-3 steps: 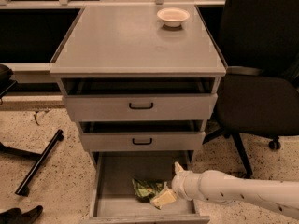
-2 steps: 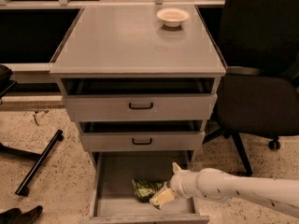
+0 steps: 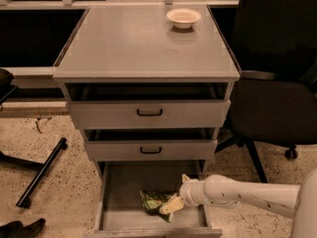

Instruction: Pick green jalapeno chip bag from bottom drawer and place on counter

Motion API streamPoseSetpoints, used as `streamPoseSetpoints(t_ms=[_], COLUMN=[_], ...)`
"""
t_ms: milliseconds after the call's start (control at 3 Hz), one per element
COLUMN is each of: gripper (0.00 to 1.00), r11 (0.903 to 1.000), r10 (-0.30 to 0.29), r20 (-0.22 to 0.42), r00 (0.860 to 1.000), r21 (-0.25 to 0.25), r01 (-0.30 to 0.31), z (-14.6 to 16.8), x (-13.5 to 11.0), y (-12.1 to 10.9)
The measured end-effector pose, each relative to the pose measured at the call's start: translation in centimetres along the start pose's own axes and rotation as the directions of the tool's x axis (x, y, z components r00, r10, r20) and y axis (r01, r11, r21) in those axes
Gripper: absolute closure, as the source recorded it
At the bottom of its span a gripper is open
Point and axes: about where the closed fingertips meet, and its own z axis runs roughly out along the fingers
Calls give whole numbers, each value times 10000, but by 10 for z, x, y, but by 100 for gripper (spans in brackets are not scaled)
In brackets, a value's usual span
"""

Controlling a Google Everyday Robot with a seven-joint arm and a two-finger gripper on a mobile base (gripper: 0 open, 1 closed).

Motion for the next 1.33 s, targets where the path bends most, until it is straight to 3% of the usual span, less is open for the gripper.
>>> streamPoseSetpoints(t_ms=[333,667,1000,1333], gripper=[0,0,0,0], r11=[10000,9997,9980,9932], r10=[1,120,-174,-417], r20=[-4,-173,-569,-757], r00=[10000,9998,9982,9963], r21=[-2,-190,-621,-1115], r01=[-1,-123,138,331], z=[1,38,100,134], x=[0,18,39,43], y=[0,0,3,2])
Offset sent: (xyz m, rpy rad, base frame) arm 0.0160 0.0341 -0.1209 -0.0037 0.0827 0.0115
